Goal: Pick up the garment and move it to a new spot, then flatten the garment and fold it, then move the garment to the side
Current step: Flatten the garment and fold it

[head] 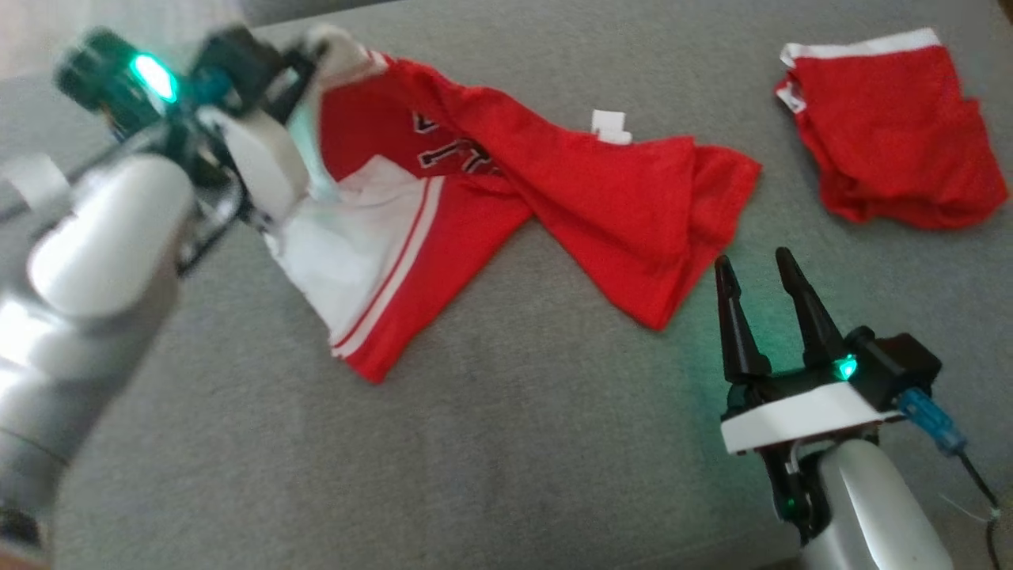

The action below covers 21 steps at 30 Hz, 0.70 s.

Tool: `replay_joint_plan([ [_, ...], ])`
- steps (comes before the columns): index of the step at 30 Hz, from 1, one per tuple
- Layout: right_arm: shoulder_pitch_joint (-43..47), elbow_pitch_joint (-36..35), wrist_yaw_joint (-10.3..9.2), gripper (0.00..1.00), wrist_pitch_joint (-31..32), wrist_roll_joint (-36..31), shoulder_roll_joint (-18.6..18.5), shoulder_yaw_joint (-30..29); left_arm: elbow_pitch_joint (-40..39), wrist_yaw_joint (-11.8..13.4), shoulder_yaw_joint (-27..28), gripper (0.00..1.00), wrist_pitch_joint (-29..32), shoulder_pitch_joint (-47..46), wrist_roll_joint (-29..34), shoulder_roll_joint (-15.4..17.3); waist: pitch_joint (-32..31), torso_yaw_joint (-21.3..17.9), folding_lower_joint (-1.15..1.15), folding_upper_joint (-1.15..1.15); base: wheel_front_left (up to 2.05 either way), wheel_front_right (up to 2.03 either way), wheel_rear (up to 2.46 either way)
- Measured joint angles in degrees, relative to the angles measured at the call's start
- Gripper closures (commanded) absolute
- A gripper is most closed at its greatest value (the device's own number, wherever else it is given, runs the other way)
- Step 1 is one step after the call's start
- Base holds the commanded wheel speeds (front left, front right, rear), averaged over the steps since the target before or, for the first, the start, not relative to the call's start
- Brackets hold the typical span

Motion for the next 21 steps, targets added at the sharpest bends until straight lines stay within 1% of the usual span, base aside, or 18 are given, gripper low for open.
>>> replay_joint_plan([
  [4,-1.77,-0.13,0.0,0.0,0.0,1.04,-0.01,1.94,2.99,-0.48,-3.03,1.0,3.14,-6.26,0.49,2.69,1.73,-2.68,0.01,0.0,0.0,0.0,0.0],
  [6,-2.31,-0.22,0.0,0.0,0.0,1.3,0.0,2.46,3.83,-0.48,-3.88,1.0,3.48,-7.73,0.43,3.16,2.2,-3.44,0.0,0.0,0.0,0.0,0.0],
  [7,-2.76,-0.34,0.0,0.0,0.0,1.6,0.0,2.86,4.78,-0.49,-4.66,0.8,3.96,-9.15,0.23,3.52,2.67,-4.21,0.01,0.0,0.0,0.0,0.0],
  [8,-3.19,-0.43,0.0,0.0,0.0,1.87,0.0,3.34,6.08,-0.49,-5.04,0.31,4.63,-10.44,-0.48,3.68,3.13,-4.96,0.01,0.0,0.0,0.0,0.0],
  [9,-3.47,-0.49,0.0,0.0,0.0,2.19,-0.01,3.8,7.71,-0.51,-4.91,0.0,4.76,-11.65,-1.03,3.72,3.57,-5.76,0.01,0.0,0.0,0.0,0.0],
  [10,-3.56,-0.56,0.0,0.0,0.0,2.37,0.0,4.14,9.54,-0.21,-4.31,0.0,4.19,-12.73,-1.26,3.65,3.99,-6.5,0.01,0.0,0.0,0.0,0.0],
  [11,-3.56,-0.7,0.0,0.0,0.0,2.58,0.0,4.39,11.12,0.66,-3.63,0.0,3.08,-13.82,-1.3,3.56,4.45,-7.14,0.01,0.0,0.0,0.0,0.0],
  [14,-3.57,-1.19,0.0,0.0,0.0,2.6,-0.01,4.53,15.21,4.26,-1.69,0.0,-0.94,-17.5,-1.16,2.45,6.12,-8.37,0.01,0.0,0.0,0.0,0.0],
  [16,-3.66,-1.4,0.0,0.0,0.0,2.67,0.0,4.49,16.99,6.16,-1.36,0.0,-4.45,-18.62,-0.27,1.3,6.84,-8.74,0.02,0.0,0.0,0.0,0.0],
  [18,-3.69,-1.42,0.0,0.0,0.0,2.65,-0.01,3.99,18.22,7.06,-1.3,0.0,-7.93,-18.62,0.09,-0.53,7.05,-8.35,0.01,0.0,0.0,0.0,0.0],
  [21,-3.75,-1.37,0.0,0.0,0.0,2.21,0.0,3.13,19.92,7.01,-1.01,0.0,-11.78,-18.43,-0.41,-2.76,6.74,-6.89,0.01,0.0,0.0,0.0,0.0],
])
